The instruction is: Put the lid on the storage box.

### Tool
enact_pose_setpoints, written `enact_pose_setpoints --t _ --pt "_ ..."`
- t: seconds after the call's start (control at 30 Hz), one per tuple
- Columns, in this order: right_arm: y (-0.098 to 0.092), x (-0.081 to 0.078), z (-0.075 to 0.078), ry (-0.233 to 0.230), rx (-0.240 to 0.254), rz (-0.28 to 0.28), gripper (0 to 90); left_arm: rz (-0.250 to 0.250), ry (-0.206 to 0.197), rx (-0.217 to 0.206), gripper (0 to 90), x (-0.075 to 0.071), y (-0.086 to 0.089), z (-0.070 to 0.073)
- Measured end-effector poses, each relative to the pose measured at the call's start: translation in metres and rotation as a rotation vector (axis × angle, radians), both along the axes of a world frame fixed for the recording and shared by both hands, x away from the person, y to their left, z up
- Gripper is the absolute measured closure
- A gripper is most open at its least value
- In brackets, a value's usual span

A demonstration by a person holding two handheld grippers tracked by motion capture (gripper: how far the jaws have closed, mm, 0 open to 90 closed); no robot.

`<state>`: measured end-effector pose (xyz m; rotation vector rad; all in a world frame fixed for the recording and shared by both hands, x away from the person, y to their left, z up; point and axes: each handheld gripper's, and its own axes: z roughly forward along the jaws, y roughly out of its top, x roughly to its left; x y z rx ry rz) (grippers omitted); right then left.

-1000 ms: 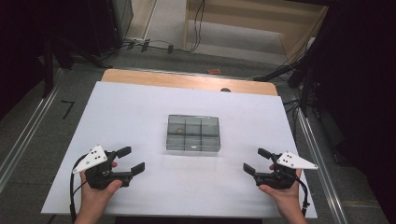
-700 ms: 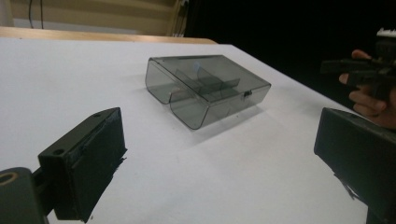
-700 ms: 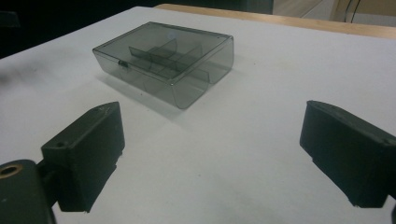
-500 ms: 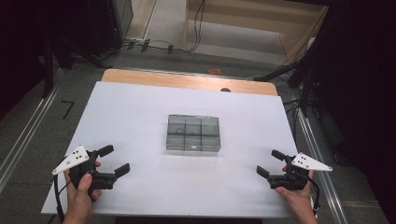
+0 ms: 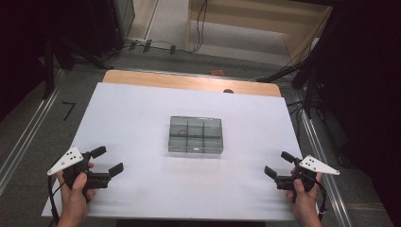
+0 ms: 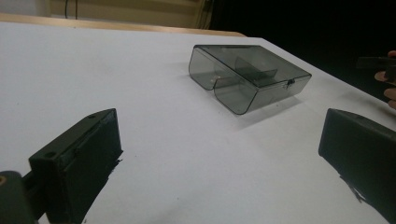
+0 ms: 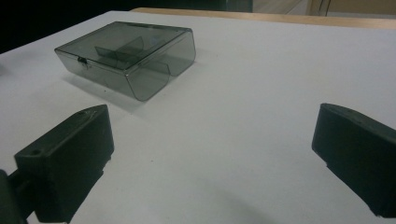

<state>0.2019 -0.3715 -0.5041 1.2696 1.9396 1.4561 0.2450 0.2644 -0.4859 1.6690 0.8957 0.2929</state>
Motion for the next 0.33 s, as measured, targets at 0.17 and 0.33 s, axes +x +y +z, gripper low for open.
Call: enact_pose_setpoints --t 0.17,0.33 --pt "-0.0011 0.0015 -0.0013 0.0 0.0 0.0 0.0 0.003 0.008 0.002 0.0 0.0007 0.0009 -0.002" --pt "-0.0002 0.002 -0.0018 0.006 -0.004 0.002 0.0 0.003 0.01 0.007 0.0 0.0015 0.0002 -0.0033"
